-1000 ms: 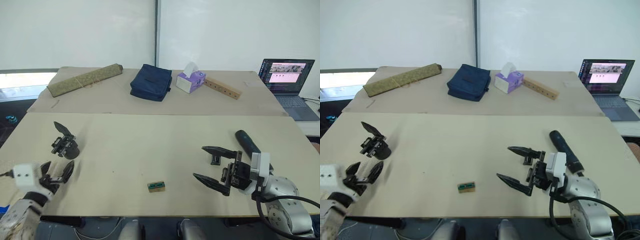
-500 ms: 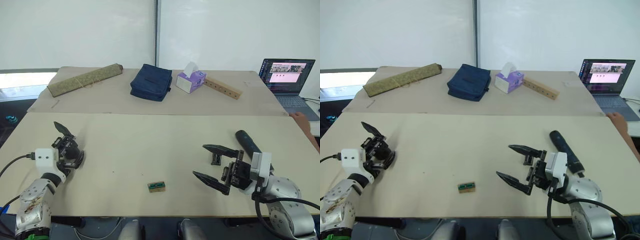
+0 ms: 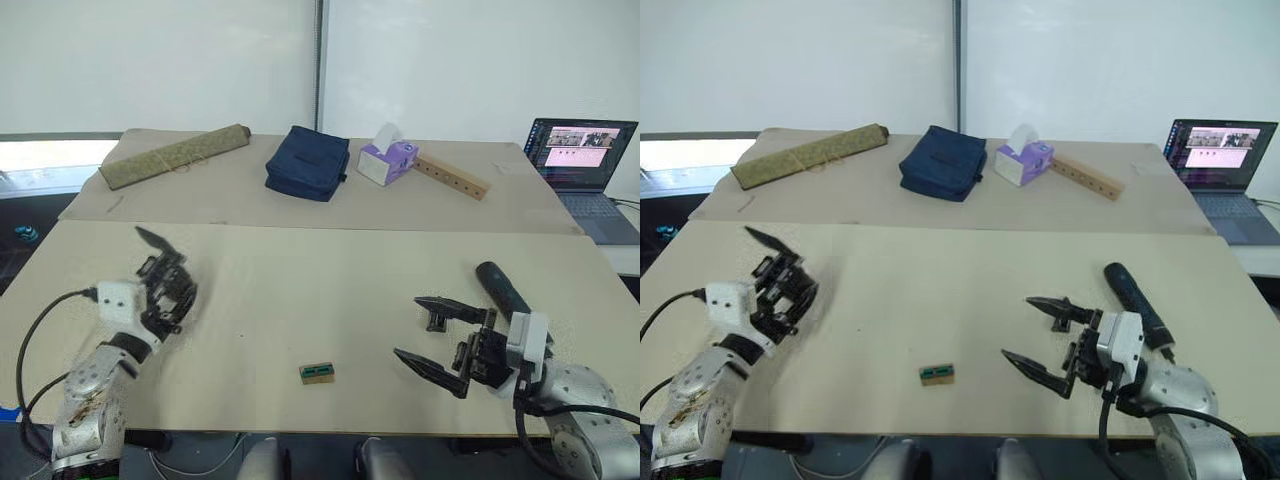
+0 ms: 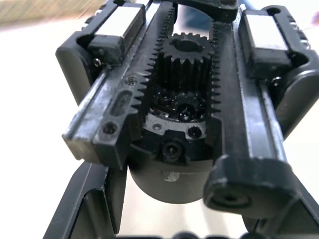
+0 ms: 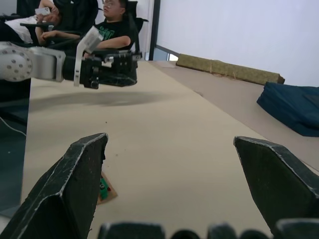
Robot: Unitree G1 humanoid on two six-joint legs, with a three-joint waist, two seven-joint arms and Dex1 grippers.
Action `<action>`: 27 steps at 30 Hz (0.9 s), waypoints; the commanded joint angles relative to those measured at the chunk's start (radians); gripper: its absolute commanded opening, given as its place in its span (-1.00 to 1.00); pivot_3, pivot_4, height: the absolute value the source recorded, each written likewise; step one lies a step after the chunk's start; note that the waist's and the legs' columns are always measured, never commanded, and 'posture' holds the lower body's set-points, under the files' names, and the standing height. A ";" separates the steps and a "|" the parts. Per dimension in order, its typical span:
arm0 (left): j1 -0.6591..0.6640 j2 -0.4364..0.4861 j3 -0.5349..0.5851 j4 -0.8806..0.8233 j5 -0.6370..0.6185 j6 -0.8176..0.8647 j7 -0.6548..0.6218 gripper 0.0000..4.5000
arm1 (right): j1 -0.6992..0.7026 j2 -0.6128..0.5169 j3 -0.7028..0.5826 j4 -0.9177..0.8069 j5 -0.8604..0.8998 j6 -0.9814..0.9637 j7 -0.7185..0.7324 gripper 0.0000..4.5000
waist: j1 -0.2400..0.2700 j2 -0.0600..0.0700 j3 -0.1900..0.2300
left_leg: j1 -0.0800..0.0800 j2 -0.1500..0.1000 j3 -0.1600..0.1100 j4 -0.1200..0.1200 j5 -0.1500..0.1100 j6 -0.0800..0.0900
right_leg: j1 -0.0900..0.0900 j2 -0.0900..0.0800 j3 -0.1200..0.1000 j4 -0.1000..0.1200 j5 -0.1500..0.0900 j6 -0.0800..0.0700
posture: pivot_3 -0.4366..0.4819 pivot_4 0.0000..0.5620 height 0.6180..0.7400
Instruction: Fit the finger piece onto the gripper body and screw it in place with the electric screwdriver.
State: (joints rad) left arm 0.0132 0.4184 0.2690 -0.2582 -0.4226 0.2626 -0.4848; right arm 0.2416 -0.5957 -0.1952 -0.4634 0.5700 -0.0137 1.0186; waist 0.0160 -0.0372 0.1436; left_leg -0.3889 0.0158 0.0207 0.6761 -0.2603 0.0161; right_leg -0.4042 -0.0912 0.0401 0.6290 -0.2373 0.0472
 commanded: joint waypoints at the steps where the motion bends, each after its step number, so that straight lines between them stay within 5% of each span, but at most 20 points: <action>1: -0.057 -0.023 -0.150 -0.155 0.023 0.029 0.001 0.04 | 0.049 -0.021 -0.062 -0.019 0.030 -0.039 0.046 1.00 | 0.004 0.000 0.000 | 0.000 -0.001 0.000 0.000 0.000 0.001 | 0.000 0.000 0.000 -0.001 0.000 0.000 | -0.05 -0.47 1.00; 6: -0.107 0.013 -0.290 -0.074 0.140 -0.031 -0.069 0.04 | 0.109 -0.029 -0.100 -0.007 0.019 -0.073 0.084 1.00 | -0.022 0.001 0.000 | 0.001 0.000 0.004 0.000 -0.001 0.002 | 0.001 0.006 0.003 -0.001 0.000 0.001 | -0.05 -0.47 1.00; 20: -0.166 -0.058 -0.434 0.228 0.262 -0.198 -0.160 0.04 | 0.163 0.013 -0.076 -0.083 -0.013 -0.069 -0.002 1.00 | -0.005 0.004 0.001 | 0.001 0.000 0.001 0.003 -0.001 0.002 | 0.001 0.013 0.003 0.000 0.000 0.002 | -0.05 -0.47 1.00; 27: -0.224 -0.076 -0.488 0.282 0.297 -0.137 -0.198 0.04 | 0.153 0.003 -0.067 -0.101 -0.012 -0.052 -0.030 1.00 | -0.003 0.005 0.000 | 0.001 -0.001 0.001 0.003 -0.001 0.002 | 0.002 0.014 0.003 0.000 0.000 0.002 | -0.05 -0.47 1.00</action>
State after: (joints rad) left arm -0.2026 0.3489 -0.1979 0.0317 -0.1320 0.1183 -0.6692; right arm 0.4005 -0.5824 -0.2508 -0.5283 0.5533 -0.0683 0.9950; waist 0.0129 -0.0326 0.1441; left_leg -0.3876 0.0153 0.0219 0.6791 -0.2611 0.0184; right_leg -0.4024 -0.0775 0.0433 0.6289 -0.2371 0.0495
